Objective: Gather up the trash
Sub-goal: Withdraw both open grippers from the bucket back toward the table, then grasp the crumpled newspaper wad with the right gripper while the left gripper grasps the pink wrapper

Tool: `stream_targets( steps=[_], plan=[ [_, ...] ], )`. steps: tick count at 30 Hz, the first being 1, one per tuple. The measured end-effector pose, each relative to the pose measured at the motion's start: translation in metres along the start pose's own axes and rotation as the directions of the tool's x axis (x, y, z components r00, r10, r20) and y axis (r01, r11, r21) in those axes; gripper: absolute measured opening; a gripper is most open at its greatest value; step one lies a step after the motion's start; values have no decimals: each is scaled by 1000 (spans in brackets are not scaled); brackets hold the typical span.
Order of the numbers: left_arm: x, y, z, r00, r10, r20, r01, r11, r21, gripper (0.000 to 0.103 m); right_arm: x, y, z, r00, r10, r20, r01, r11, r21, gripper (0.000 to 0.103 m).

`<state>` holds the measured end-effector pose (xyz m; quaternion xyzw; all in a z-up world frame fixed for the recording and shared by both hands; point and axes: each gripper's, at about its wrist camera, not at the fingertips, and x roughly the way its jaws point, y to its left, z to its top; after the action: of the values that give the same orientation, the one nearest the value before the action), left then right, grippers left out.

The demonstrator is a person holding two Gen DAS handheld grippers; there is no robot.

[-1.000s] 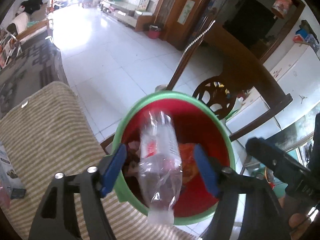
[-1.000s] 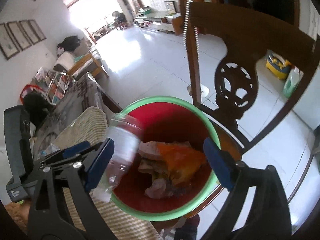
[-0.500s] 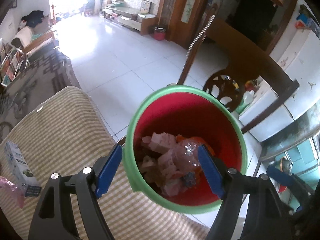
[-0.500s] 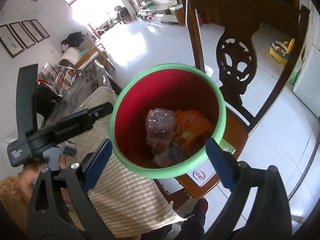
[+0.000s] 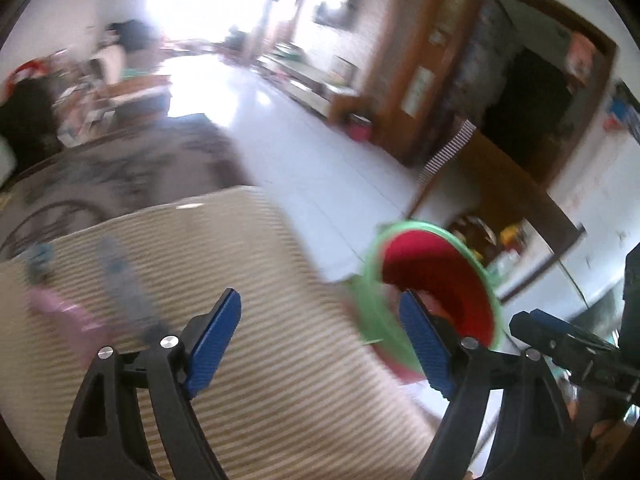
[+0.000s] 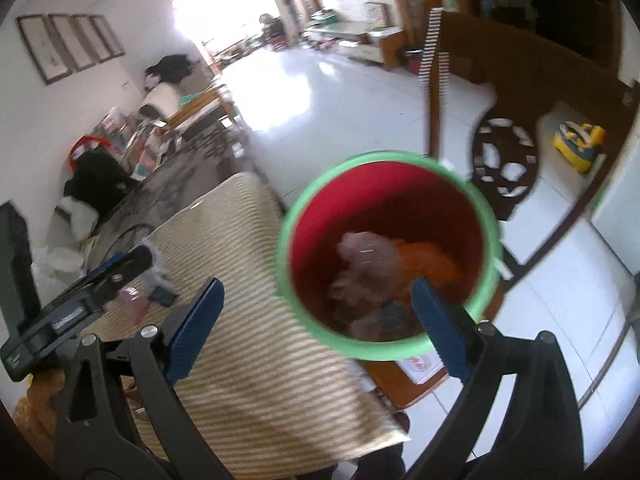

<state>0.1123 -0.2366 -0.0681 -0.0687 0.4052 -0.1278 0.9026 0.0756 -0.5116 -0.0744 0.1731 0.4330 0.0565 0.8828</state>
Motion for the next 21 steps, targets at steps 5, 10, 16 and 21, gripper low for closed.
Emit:
stream_targets(
  steps=[5, 10, 16, 21],
  plan=[
    [-58, 106, -33, 986, 166, 25, -159, 972, -171, 79, 45, 86, -22, 990, 66, -127, -82, 988, -128, 94],
    [-103, 199, -74, 954, 299, -7, -284, 897, -338, 79, 89, 178, -66, 953, 87, -291, -169, 948, -269, 96],
    [-127, 280, -116, 931, 356, -81, -354, 825, -439, 79, 124, 270, -136, 900, 34, -434, -254, 851, -459, 96],
    [-117, 312, -119, 948, 304, -97, -314, 836, -450, 79, 144, 298, -175, 870, -53, -491, -252, 807, -534, 95]
  ],
)
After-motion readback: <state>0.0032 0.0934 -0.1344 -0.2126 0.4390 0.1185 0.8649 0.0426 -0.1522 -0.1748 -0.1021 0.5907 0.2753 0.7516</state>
